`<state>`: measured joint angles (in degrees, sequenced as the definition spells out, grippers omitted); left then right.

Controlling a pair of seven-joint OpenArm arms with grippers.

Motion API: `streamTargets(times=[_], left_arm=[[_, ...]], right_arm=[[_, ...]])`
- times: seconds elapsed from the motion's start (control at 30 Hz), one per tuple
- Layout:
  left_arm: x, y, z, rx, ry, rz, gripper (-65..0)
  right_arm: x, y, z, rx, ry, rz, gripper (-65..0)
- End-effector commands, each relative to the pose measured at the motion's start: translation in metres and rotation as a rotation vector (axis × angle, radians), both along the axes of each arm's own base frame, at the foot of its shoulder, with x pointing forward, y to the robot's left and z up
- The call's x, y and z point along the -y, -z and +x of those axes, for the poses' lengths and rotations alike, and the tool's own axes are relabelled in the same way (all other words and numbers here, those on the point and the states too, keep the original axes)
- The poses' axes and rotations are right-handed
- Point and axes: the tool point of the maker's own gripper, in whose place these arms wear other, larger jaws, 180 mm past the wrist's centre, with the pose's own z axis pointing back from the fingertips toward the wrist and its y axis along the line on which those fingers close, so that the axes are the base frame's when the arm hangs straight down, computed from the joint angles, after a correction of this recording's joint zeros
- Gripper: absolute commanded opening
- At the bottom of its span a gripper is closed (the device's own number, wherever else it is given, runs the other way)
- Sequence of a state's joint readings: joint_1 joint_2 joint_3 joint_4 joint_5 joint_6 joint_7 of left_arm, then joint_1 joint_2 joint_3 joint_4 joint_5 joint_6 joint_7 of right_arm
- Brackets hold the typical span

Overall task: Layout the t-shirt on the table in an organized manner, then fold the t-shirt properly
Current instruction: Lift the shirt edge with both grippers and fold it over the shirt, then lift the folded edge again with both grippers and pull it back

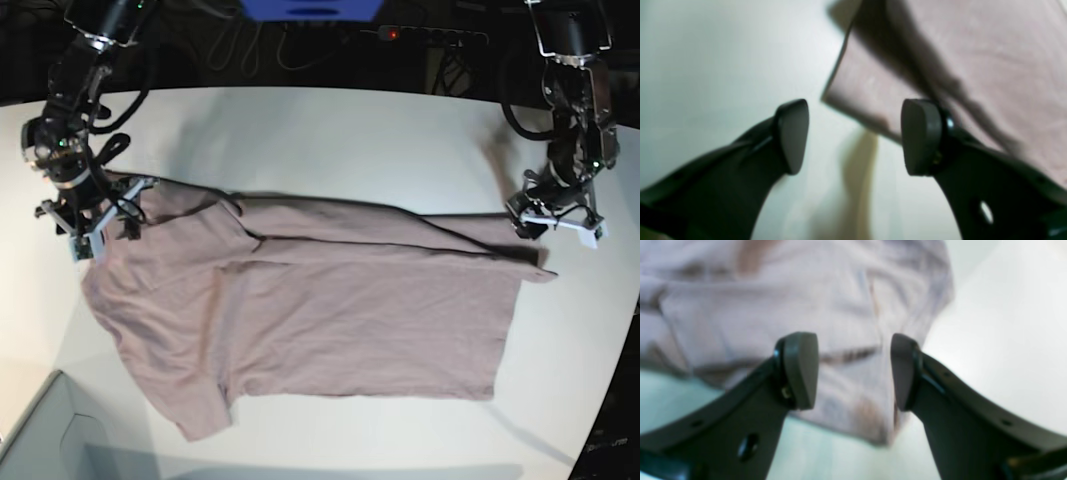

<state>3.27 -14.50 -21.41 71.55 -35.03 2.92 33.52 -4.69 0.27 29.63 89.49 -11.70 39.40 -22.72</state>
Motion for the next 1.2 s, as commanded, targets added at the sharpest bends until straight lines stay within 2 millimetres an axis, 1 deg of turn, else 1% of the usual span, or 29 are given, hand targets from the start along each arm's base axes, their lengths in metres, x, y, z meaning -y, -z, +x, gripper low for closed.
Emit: streamTargets(times=[0.0, 0.2, 0.33, 0.4, 0.43, 0.47, 0.53, 0.63, 0.7, 0.77, 0.8, 0.87, 0.9, 0.93, 1.0, 1.13, 1.17], left_arm=[[-0.010, -0.010, 0.009, 0.035, -0.009, 0.020, -22.8], [-0.013, 0.001, 0.017, 0.010, -0.034, -0.007, -22.8], [-0.014, 0.006, 0.020, -0.003, -0.044, -0.019, -22.9], [-0.014, 0.008, 0.019, -0.009, -0.047, -0.022, -22.9], [-0.012, 0.007, 0.022, -0.003, -0.046, -0.025, -23.0], [-0.008, 0.007, 0.024, 0.001, -0.045, -0.034, -23.6], [-0.005, 0.008, 0.024, 0.000, -0.045, -0.041, -28.9], [-0.004, 0.009, 0.024, -0.002, -0.044, -0.043, -41.4], [-0.004, 0.009, 0.024, -0.002, -0.044, -0.044, -45.5], [-0.004, 0.009, 0.024, -0.002, -0.044, -0.044, -46.6], [-0.004, 0.009, 0.024, -0.002, -0.044, -0.044, -46.7], [-0.004, 0.009, 0.024, -0.002, -0.045, -0.045, -46.7], [-0.004, 0.009, 0.024, -0.002, -0.045, -0.045, -46.7], [-0.004, 0.010, 0.023, -0.003, -0.045, -0.045, -46.7], [-0.004, 0.010, 0.023, -0.005, -0.045, -0.045, -46.5], [-0.004, 0.012, 0.021, -0.009, -0.046, -0.045, -46.5], [-0.004, 0.012, 0.021, -0.009, -0.046, -0.045, -46.5]], right_arm=[[0.000, -0.014, 0.007, 0.052, -0.011, 0.000, -30.3], [0.000, 0.002, -0.014, 0.000, -0.008, 0.002, -30.3], [0.025, 0.003, -0.025, -0.006, 0.069, -0.004, -29.9], [0.031, 0.007, -0.029, -0.016, 0.093, 0.003, -29.8], [0.033, 0.010, -0.030, -0.024, 0.098, 0.005, -29.8], [0.035, 0.011, -0.029, -0.026, 0.098, 0.006, -29.8], [0.037, 0.016, -0.028, -0.037, 0.103, 0.012, -29.8], [0.036, 0.027, -0.033, -0.068, 0.106, 0.030, -29.8], [0.034, 0.036, -0.036, -0.090, 0.108, 0.045, -29.8], [0.037, 0.039, -0.033, -0.095, 0.110, 0.052, -29.9], [0.036, 0.044, -0.033, -0.105, 0.115, 0.065, -30.1], [0.036, 0.054, -0.036, -0.132, 0.118, 0.080, -30.4], [0.040, 0.056, -0.038, -0.142, 0.119, 0.076, -31.2], [0.041, 0.058, -0.039, -0.147, 0.119, 0.078, -32.9], [0.042, 0.060, -0.041, -0.154, 0.121, 0.083, -40.2], [0.042, 0.062, -0.043, -0.159, 0.121, 0.082, -59.8], [0.045, 0.061, -0.045, -0.158, 0.133, 0.083, -63.6]])
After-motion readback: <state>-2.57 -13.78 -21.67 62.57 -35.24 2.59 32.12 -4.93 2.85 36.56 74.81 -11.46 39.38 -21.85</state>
